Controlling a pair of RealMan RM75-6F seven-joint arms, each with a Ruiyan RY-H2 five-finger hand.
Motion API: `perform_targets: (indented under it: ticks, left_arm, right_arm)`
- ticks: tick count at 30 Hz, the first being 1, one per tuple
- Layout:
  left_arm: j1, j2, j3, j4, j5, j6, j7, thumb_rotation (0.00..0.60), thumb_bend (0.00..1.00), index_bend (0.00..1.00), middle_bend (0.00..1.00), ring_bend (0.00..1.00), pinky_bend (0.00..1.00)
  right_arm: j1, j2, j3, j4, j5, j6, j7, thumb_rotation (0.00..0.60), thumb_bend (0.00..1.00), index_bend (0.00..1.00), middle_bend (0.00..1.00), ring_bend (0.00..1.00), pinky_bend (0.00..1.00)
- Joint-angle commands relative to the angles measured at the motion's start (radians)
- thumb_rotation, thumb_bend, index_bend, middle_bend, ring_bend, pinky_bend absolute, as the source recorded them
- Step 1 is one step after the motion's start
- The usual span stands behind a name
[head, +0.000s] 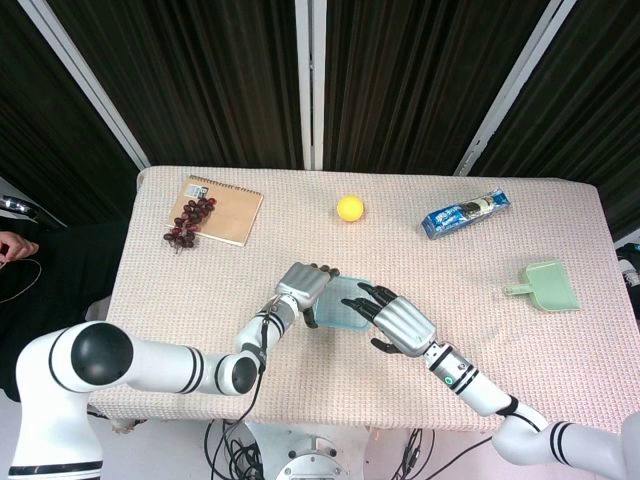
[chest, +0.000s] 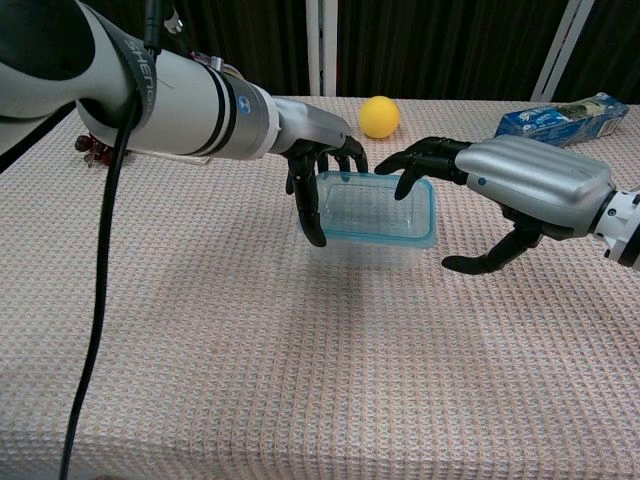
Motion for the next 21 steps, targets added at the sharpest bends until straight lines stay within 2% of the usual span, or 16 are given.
perform_targets:
  ticks: [1, 21]
  left_arm:
    - [0.004, -0.002, -0.007, -0.002, 0.003, 0.006, 0.006, 0.6, 0.0, 0.25, 0.31, 0.23, 0.41]
    - [0.019, -0.012, -0.037, -0.002, -0.011, 0.003, 0.057, 0.6, 0.0, 0.25, 0.31, 0.23, 0.41]
  right_arm:
    - [0.007, -0.017, 0.001, 0.02, -0.007, 0.017, -0.01, 0.6, 0.17, 0.13, 0.24, 0.06, 0.2]
    - [0.041, -0.063, -0.014, 0.092, 0.009, 0.036, -0.008, 0.6, 0.17, 0.16, 0.25, 0.06, 0.19]
